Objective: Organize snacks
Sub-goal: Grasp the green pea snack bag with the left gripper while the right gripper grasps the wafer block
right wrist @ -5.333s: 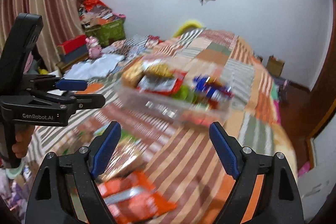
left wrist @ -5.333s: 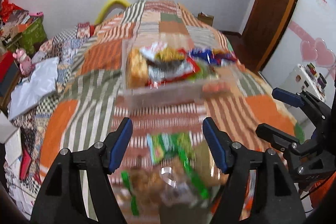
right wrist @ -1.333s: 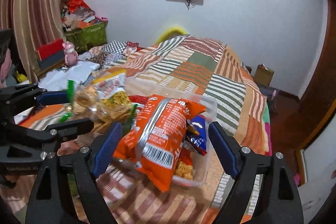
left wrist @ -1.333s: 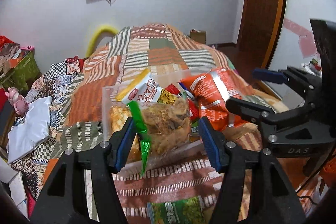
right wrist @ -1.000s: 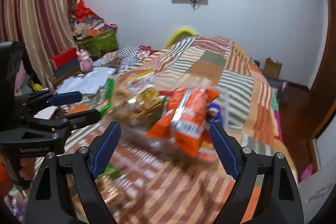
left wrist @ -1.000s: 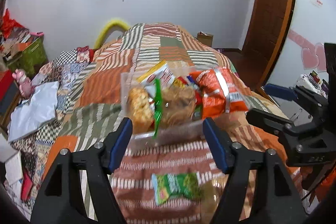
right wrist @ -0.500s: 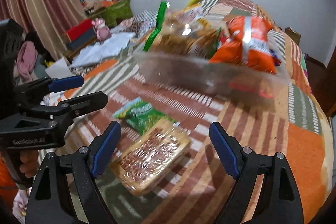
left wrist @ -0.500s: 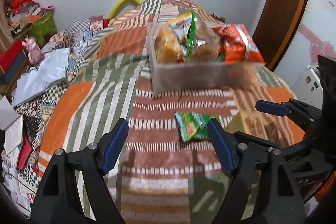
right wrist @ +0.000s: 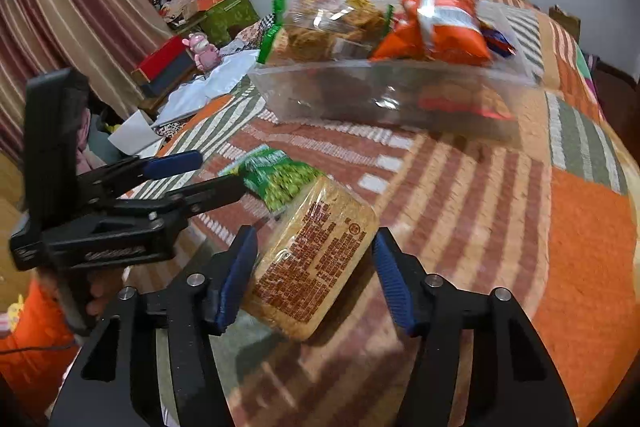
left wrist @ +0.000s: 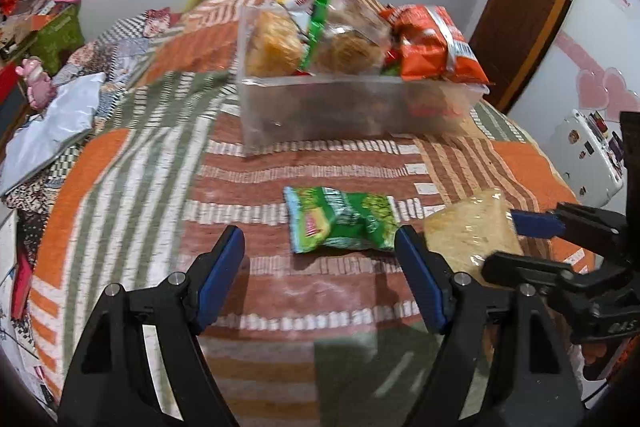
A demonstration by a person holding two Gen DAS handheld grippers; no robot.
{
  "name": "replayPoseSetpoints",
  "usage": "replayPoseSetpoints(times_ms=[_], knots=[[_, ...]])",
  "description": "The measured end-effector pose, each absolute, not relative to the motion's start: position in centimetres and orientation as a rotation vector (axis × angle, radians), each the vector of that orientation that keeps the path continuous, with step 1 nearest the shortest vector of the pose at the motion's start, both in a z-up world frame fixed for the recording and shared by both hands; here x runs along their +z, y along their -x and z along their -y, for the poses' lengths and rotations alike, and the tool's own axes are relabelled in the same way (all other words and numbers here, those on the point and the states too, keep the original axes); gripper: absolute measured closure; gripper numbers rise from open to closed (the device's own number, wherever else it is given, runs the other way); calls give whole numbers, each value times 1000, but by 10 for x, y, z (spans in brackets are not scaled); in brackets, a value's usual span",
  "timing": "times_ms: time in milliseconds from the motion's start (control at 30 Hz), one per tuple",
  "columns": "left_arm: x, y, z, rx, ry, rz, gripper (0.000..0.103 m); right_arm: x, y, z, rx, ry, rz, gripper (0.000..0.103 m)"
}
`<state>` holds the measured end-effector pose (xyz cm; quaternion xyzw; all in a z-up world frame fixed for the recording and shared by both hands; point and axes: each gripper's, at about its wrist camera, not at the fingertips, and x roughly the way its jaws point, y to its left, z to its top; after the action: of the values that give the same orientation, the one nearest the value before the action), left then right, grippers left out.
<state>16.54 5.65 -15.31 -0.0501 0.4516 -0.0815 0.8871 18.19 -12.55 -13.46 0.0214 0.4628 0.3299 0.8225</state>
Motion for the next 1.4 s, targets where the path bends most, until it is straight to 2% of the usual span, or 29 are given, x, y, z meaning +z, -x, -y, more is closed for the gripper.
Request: replayPoseSetpoints(times_ms=[267,333,400,500,567,633,900,1200,1233,1267,1400], knots=[[-173,-190,-30,-187,86,-1000,26,-129,-172,140,714,-83,-940,58],[-173,-192,-28,-181,72,-997,37,-123,-169,139,702,-51,-906,60],[-172,-192,-26,-183,60,-987,38,-120,-169,138,700,-34,-891,63],[-170,-191,-25,-189,57,-973,47,-114,-168,137,678,-7,-862,67],[-168,-189,-25,-187,56,-963,50,-113,-169,140,661,8,-851,69],[-165,-186,-27,-187,62,-952,53,-112,-172,142,653,13,-844,69],[-143,-174,-33,-190,79,-895,53,-105,-175,142,613,70,-806,69],[-127,-164,-34,-193,84,-855,54,-122,-179,145,583,102,-849,69],[-126,-163,-34,-191,79,-851,66,-124,-181,146,586,98,-861,69],[-125,-162,-33,-192,71,-855,70,-124,-181,146,589,96,-866,69],[-123,-160,-31,-201,80,-849,70,-126,-180,148,592,91,-873,69]])
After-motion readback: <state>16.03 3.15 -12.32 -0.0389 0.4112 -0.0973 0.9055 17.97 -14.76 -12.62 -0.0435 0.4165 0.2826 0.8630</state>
